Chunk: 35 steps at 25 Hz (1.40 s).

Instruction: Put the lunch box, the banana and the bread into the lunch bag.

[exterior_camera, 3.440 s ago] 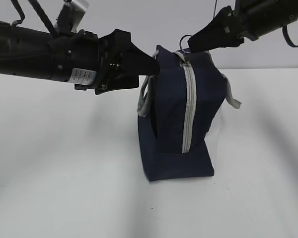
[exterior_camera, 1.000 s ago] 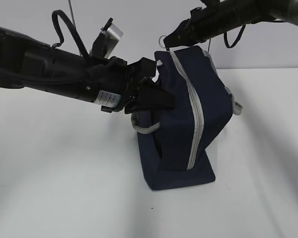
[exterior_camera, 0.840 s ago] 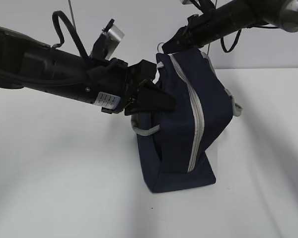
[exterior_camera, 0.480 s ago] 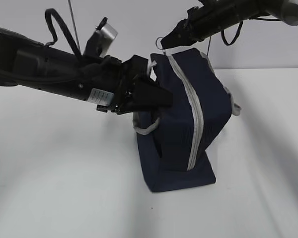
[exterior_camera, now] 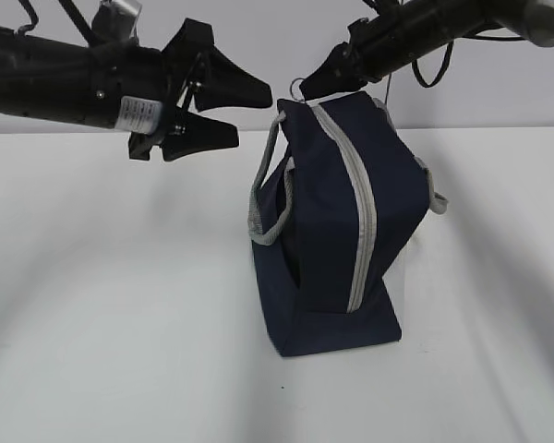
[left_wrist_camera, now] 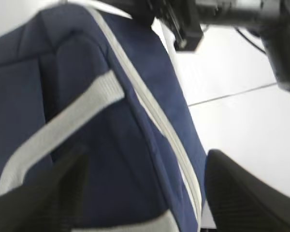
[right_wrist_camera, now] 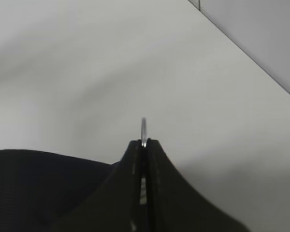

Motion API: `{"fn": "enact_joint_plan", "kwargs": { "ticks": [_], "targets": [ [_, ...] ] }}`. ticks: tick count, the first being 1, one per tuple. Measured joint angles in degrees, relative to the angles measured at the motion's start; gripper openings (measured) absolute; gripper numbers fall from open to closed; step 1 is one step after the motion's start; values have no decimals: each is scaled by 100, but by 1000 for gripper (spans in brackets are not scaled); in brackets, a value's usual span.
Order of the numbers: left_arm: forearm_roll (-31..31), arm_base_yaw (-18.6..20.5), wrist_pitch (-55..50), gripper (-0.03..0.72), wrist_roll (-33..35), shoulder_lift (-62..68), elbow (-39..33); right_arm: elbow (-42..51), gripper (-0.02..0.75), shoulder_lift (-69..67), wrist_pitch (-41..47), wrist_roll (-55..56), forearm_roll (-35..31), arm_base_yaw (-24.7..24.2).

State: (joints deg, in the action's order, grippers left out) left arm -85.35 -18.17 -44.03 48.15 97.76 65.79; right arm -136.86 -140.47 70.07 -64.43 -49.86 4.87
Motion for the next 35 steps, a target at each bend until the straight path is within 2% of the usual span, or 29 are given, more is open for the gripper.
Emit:
{"fn": "enact_joint_plan", "kwargs": {
  "ticks": [12,19,21,23,25,26,28,35],
  "targets": [
    [338,-51,494,473,-808,1476,1837,0,-16,0,0,86,27,0],
    [746,-322,522,453,-1181,2152,2663,0,-16,0,0,90,41,0],
    [785,-356,576,379,-1187,2219,2702,0,-16,0,0,100,110,0],
    [876,-356,637,249,-1188,2225,2702,0,-16,0,0,99,146,0],
    [909,-356,649,85,-1127,2225,2722,0,-16,0,0,99,169,0],
    [934,-356,649,46,-1063,2225,2725,0,-16,0,0,99,169,0],
    [935,-356,592,14,-952,2225,2730,0,-16,0,0,99,206,0],
    [985,-356,239,8,-703,2050,2730,-9,-16,0,-44,99,448,0]
  ]
}}
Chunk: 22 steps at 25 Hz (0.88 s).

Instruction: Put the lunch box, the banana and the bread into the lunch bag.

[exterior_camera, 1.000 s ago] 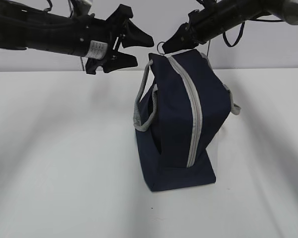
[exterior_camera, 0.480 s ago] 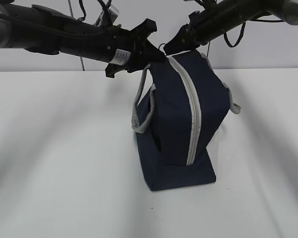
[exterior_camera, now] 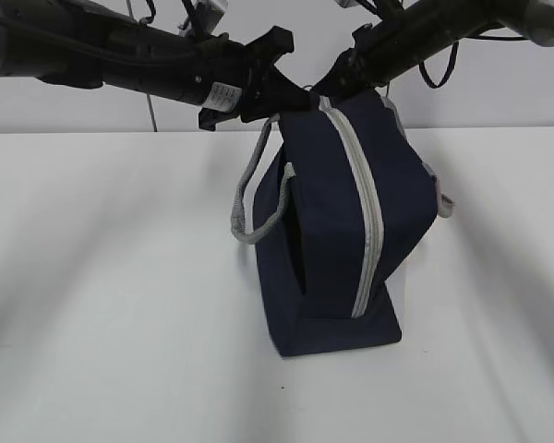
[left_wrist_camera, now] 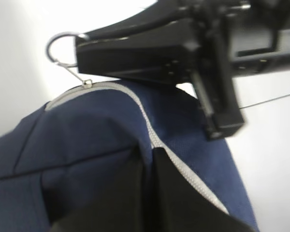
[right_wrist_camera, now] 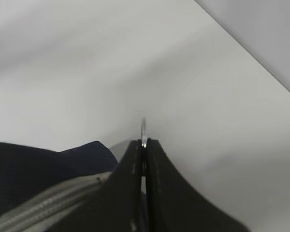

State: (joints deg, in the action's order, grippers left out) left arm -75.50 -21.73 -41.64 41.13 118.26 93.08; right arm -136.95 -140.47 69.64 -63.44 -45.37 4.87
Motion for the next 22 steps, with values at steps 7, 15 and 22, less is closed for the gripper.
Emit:
{"fn": "enact_joint_plan", "kwargs": {
  "ticks": [7,15,22],
  "targets": [
    [150,-5,-67,7,121,-284,0,-12,-16,0,34,180,293,0],
    [206,-5,-90,6,185,-417,-10,-25,-16,0,186,645,926,0],
    [236,-5,-116,30,334,-428,-10,-148,57,0,195,887,883,0]
  ]
}}
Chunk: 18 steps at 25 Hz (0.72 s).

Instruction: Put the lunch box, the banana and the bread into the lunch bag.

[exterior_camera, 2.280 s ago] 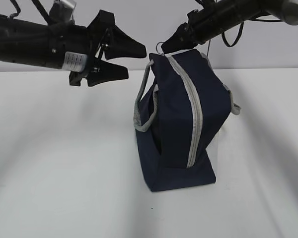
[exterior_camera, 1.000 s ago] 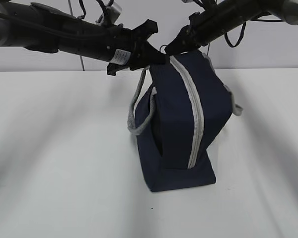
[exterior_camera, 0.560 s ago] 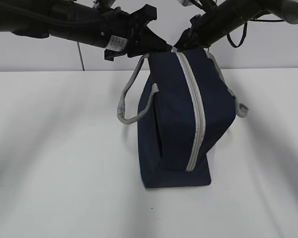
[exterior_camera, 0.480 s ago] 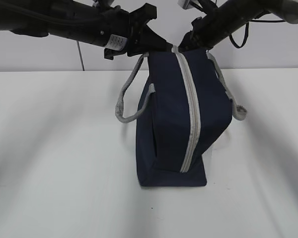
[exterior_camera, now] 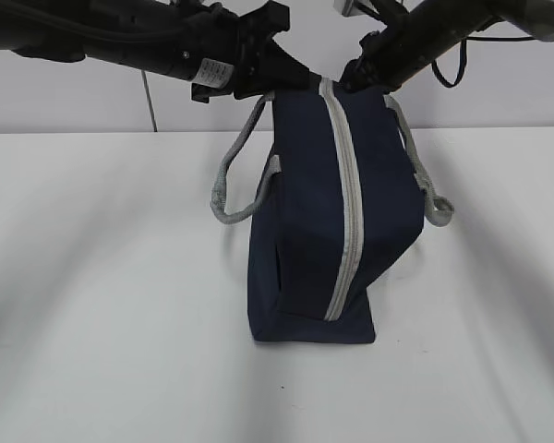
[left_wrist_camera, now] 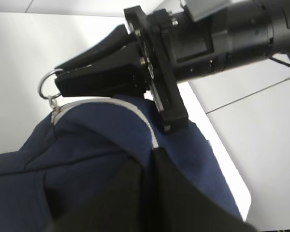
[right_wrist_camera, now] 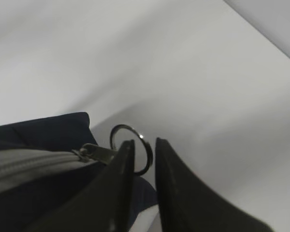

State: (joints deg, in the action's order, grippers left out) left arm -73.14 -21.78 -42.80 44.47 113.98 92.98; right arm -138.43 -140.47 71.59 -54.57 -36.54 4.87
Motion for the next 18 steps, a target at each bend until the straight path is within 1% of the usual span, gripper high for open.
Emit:
{"fn": "enact_joint_plan", "kwargs": {
  "ticks": [1,2,4,5,6,7,9,13,16,18],
  "targets": [
    [47,0,-5,60,27,-23,0,-71,125,0,0,84,-15,0],
    [104,0,-7,123,51,-54,0,-149,196,0,-10,179,-39,0],
    [228,0,-30,309,68,-95,6,-303,374,0,-22,340,-76,0],
    [251,0,-46,389,72,-99,11,-373,441,0,-32,437,-90,0],
    [265,20,-50,472,79,-102,11,-415,478,12,-31,523,-90,0],
    [265,39,-69,538,87,-102,11,-446,505,26,-31,591,-103,0],
    [265,123,-149,575,87,-106,11,-471,525,87,-31,704,-103,0],
    [391,373,-428,582,23,-136,11,-474,536,306,-31,1456,18,0],
    [1079,485,-545,582,-439,-284,18,-474,537,503,-19,2179,281,0],
    [1972,496,-609,582,-991,-430,18,-474,535,643,-7,2627,406,0]
  ]
}}
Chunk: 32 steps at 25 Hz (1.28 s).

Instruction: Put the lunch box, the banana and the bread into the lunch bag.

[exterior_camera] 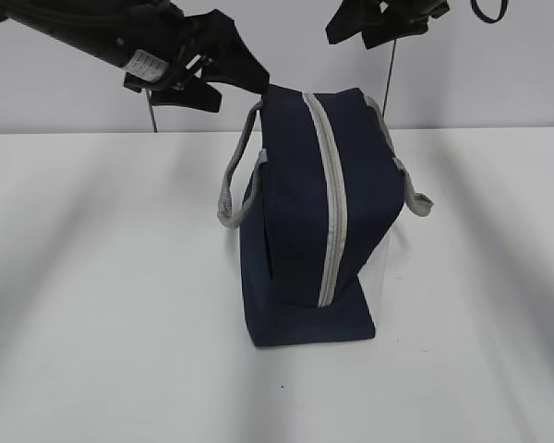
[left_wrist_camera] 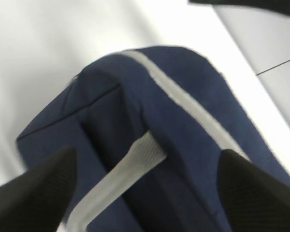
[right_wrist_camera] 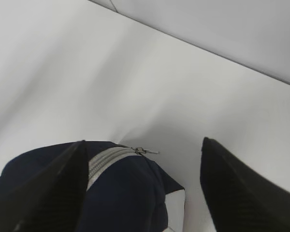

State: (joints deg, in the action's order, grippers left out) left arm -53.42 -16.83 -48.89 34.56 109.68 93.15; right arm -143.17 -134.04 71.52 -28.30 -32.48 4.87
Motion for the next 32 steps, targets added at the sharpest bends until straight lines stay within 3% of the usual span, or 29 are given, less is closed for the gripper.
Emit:
{"fn": "enact_joint_plan", "kwargs": {
  "ticks": [4,12,16,23,32],
  "targets": [
    [1654,0,-284,554,-1014,-361,0,217,506,397,0,621,203,0],
    [3671,5,-1311,522,-2375,-1030,-7,2368,484,1921,0,804,255,10],
    [3857,0,-1680,488,-2580,-1368,-235,3702,481,2744,0,812,304,10],
    [3985,0,-1764,451,-2657,-2371,-1262,5651,480,4252,0,812,597,10],
    [4320,0,-1809,449,-2918,-4262,-2844,7401,479,6272,0,850,707,10]
  ]
}}
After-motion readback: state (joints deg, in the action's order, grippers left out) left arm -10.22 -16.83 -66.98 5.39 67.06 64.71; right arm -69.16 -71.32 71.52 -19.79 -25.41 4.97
